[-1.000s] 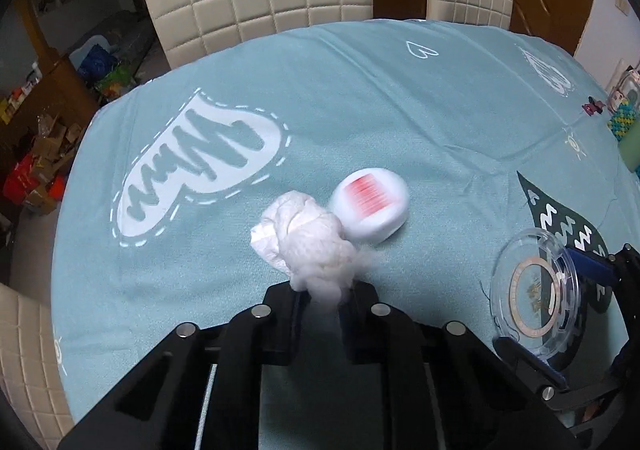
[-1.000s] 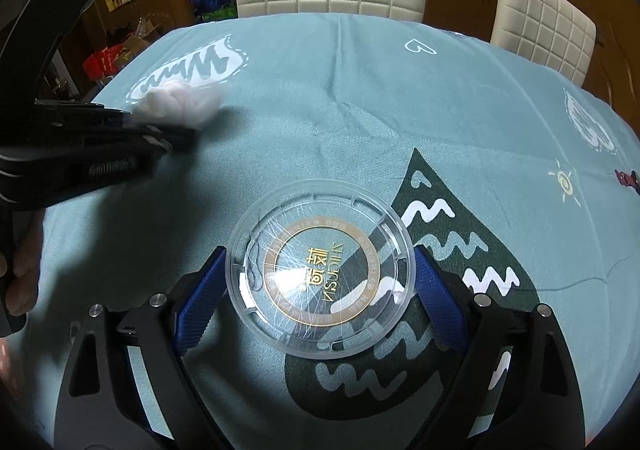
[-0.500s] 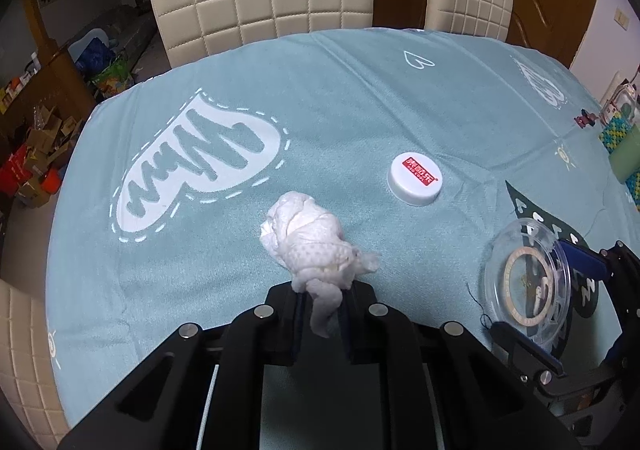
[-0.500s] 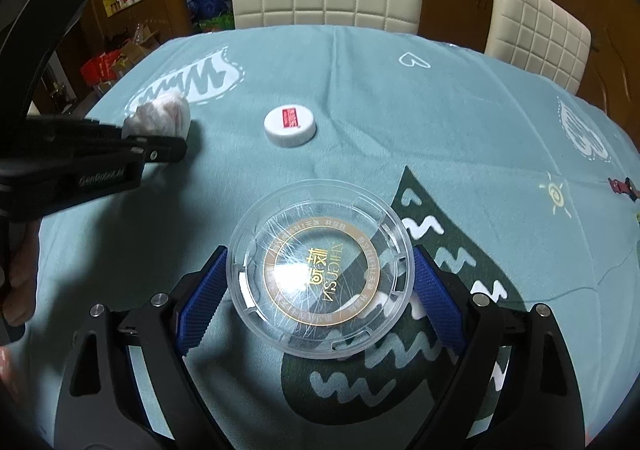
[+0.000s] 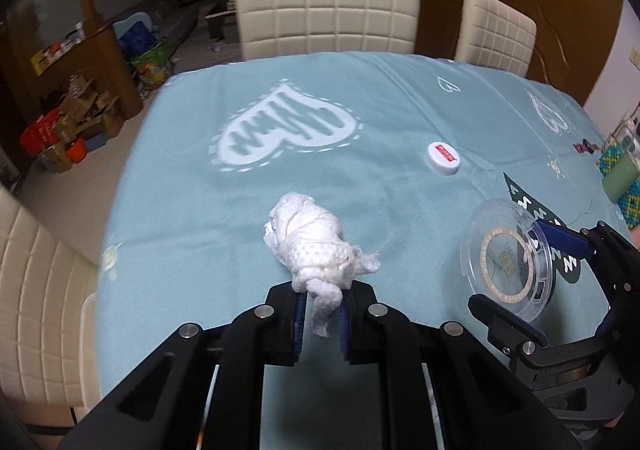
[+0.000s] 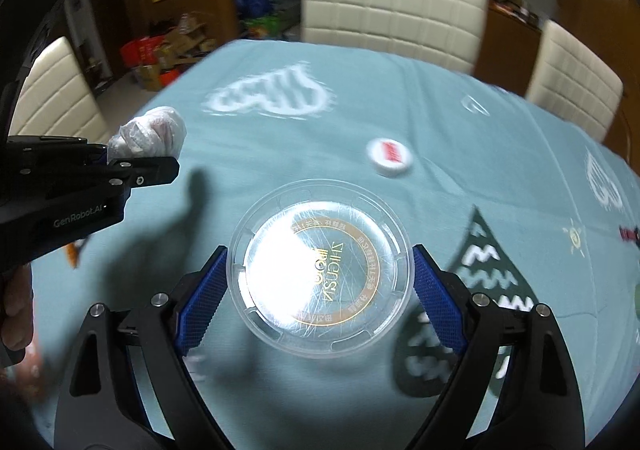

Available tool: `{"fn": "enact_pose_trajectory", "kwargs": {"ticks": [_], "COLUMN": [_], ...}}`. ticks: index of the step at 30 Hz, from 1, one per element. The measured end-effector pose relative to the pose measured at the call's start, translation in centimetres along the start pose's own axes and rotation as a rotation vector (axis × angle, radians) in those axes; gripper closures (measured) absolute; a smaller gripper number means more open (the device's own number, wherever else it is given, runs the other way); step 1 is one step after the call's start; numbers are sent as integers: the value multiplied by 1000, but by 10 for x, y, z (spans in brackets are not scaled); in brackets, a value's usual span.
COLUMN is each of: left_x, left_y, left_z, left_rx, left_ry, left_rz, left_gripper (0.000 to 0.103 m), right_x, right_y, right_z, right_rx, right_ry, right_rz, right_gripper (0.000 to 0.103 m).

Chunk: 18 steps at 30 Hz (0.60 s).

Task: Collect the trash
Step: 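Carry the white tissue and clear lid over the clear bin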

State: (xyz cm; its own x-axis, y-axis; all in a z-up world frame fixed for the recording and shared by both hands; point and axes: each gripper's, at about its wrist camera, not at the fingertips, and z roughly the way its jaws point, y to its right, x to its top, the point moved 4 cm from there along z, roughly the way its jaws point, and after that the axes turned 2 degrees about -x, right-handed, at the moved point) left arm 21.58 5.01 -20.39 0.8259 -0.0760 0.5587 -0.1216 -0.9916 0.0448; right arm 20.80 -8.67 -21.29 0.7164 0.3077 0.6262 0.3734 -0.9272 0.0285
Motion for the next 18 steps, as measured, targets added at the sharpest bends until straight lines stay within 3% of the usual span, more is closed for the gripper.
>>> {"fn": "enact_pose_trajectory", "kwargs": {"ticks": [18], "left_x": [-104], "left_y": [-152], "left_z": [-114], "left_rx": [219], "left_ry": [79], "left_rz": [-308], "left_gripper": [90], "right_x": [23], "right_y": [-210], "right_z": [-37], "right_rx": [242], "right_ry": [66], "right_rz": [-318], "right_gripper": [15]}}
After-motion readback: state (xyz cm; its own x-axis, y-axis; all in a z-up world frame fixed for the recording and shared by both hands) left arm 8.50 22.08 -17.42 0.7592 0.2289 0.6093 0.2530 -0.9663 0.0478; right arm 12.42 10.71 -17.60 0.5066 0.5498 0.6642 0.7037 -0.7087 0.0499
